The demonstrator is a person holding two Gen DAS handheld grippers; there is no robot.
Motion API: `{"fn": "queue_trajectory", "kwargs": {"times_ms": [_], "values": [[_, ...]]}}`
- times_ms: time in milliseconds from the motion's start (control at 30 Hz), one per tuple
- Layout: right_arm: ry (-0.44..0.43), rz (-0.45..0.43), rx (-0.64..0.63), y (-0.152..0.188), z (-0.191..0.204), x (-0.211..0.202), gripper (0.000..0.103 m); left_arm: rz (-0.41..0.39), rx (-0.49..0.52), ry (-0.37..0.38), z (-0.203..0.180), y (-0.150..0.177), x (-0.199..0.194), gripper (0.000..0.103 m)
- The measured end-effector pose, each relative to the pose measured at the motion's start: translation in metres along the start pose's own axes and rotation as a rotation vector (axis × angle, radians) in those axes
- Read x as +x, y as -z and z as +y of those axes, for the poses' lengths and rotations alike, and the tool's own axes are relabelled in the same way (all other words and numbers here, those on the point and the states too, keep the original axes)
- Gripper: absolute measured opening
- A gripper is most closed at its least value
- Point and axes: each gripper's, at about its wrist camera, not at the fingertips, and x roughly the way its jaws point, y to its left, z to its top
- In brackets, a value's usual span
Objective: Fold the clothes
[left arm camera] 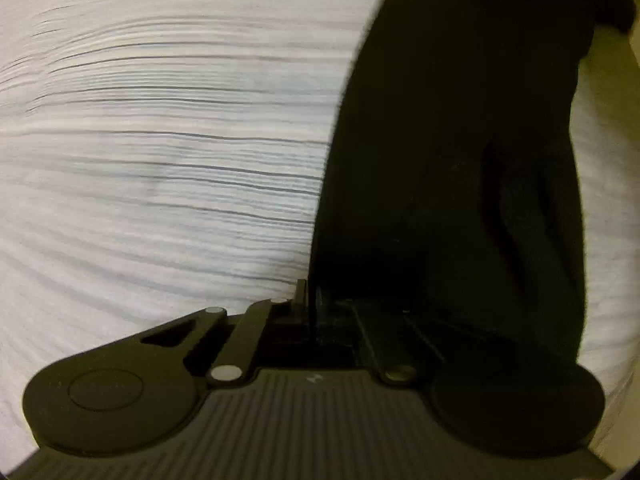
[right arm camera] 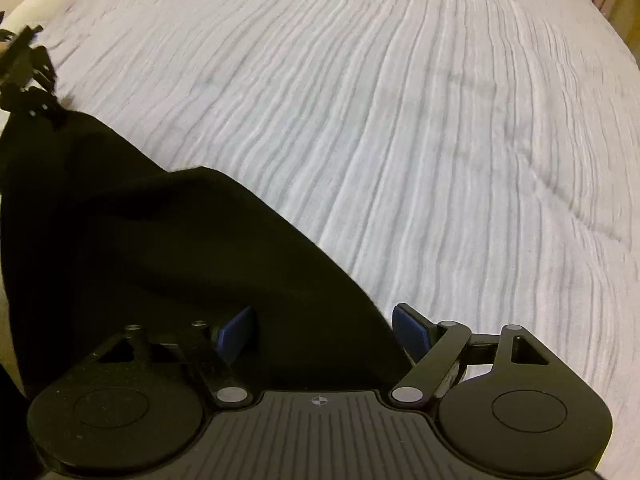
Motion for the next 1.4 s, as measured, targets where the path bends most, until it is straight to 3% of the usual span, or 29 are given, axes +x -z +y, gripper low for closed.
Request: {"fn": "queue_trajectory", "kwargs": {"times_ms": [133,233,267,300,333,367,433,633,733,767,867,1000,1033,1067,1100,1200,1400], "values": [[-0.017,0.086,0.0,0.004,-0.011,0.02,0.081,-0.085,-0.098,-0.042,0.0,0.019,-0.038,0.001],[-0.048,0.126,0.049,0.012,-0.018,0.03,0.08,-0.098,-0.115,-0.08,-0.012,0.02,-0.056,0.001],[-0.044,0.13,0.066,0.014,-0.018,0.028,0.076,-0.101,-0.117,-0.094,-0.016,0.02,-0.062,0.001],[-0.04,0.135,0.084,0.016,-0.018,0.026,0.063,-0.103,-0.119,-0.108,-0.021,0.021,-0.069,0.001],[-0.036,0.137,0.098,0.017,-0.018,0.023,0.032,-0.112,-0.135,-0.13,-0.02,0.021,-0.08,0.001],[-0.031,0.131,0.093,0.016,-0.017,0.013,0.018,-0.122,-0.151,-0.152,-0.018,0.022,-0.091,0.001],[-0.005,0.1,0.073,0.009,-0.013,-0.013,0.008,-0.142,-0.185,-0.196,-0.015,0.023,-0.113,0.001],[0.147,-0.084,-0.082,-0.059,-0.007,-0.099,0.0,-0.189,-0.287,-0.343,0.022,0.03,-0.17,0.001],[0.237,-0.212,-0.079,-0.113,-0.026,-0.122,0.0,-0.179,-0.278,-0.361,0.04,0.025,-0.164,0.003],[0.259,-0.249,-0.076,-0.129,-0.032,-0.127,0.0,-0.169,-0.232,-0.367,0.041,0.021,-0.156,0.002],[0.193,-0.262,-0.032,-0.155,-0.037,-0.117,0.0,-0.141,-0.203,-0.369,0.038,0.014,-0.136,0.002],[0.083,-0.147,-0.104,-0.124,-0.014,-0.087,0.001,-0.131,-0.199,-0.347,0.033,0.021,-0.123,0.002],[0.067,-0.116,-0.106,-0.111,-0.013,-0.081,0.019,-0.126,-0.203,-0.336,0.033,0.027,-0.121,0.002],[0.051,-0.086,-0.109,-0.097,-0.013,-0.074,0.06,-0.12,-0.207,-0.325,0.033,0.033,-0.119,0.002],[0.035,-0.055,-0.111,-0.084,-0.012,-0.068,0.074,-0.113,-0.208,-0.318,0.032,0.035,-0.119,0.002],[-0.006,0.025,-0.101,-0.051,-0.021,-0.053,0.076,-0.095,-0.206,-0.304,0.027,0.039,-0.117,0.002],[-0.009,0.131,-0.127,-0.032,-0.051,-0.011,0.076,-0.049,-0.175,-0.319,0.013,0.039,-0.108,0.002]]}}
